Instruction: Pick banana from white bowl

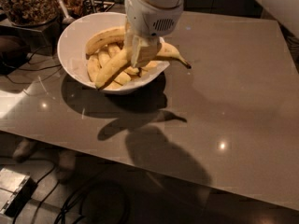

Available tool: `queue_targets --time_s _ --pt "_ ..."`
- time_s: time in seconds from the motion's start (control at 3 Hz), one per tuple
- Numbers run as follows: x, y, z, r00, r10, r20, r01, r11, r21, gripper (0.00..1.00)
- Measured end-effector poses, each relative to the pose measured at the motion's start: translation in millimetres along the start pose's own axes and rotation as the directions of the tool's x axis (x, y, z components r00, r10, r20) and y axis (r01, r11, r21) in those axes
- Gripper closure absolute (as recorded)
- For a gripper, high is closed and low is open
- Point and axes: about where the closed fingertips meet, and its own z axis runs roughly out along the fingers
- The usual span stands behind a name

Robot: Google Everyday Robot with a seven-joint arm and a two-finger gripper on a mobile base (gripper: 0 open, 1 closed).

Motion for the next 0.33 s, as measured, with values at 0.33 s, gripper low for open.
queue_targets --time_s 0.33 --pt "-9.4 18.2 -18.0 0.999 0.013 0.034 -0.013 0.9999 0.001 1.00"
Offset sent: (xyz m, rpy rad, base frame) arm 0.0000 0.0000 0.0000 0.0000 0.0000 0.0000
